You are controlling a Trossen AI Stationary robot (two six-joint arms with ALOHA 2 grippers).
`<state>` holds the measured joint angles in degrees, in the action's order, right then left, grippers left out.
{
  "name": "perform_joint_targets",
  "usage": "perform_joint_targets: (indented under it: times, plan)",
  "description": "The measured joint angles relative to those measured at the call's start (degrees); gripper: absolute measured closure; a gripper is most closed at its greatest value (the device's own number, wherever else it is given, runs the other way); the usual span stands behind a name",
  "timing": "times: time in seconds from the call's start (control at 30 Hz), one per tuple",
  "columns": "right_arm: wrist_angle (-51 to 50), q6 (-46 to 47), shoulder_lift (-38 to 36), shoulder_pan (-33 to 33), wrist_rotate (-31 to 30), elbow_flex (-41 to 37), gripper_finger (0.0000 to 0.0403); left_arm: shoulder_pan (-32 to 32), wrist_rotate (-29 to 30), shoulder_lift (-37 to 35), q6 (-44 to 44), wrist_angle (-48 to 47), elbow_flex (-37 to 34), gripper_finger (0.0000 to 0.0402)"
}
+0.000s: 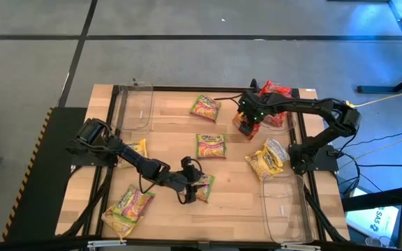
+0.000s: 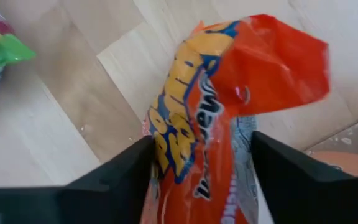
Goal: Sort Maruchan noodles
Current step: Put the orange noodle pack into the top right transparent bin
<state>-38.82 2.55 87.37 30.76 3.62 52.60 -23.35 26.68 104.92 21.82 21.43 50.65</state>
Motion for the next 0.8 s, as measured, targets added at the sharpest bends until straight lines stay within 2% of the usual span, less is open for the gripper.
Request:
perform_joint_targets:
  times: [0.23,0.4,0.57,0.8]
  plan:
    - [0.22,-2.99,0.00,-0.04,0.02,0.00,0.0287,0.00,0.00,0.00,-0.10,-0.02,0.00,0.0184]
    - [-0.15,-4.56,-0.57,-0.04,0.05,0.00,0.0343,0.00,0.00,0.00,-1.41,-0.02,0.00,0.0184]
    - [-2.80,-6.15,-3.81,-0.04,0.05,2.02,0.0359,0.11,-0.01,0.00,-2.01,-0.02,0.00,0.0184]
    - [-12.45,-8.73,-11.40,-0.04,-0.62,10.56,0.0355,0.24,-0.01,0.00,-2.54,-0.02,0.00,0.0184]
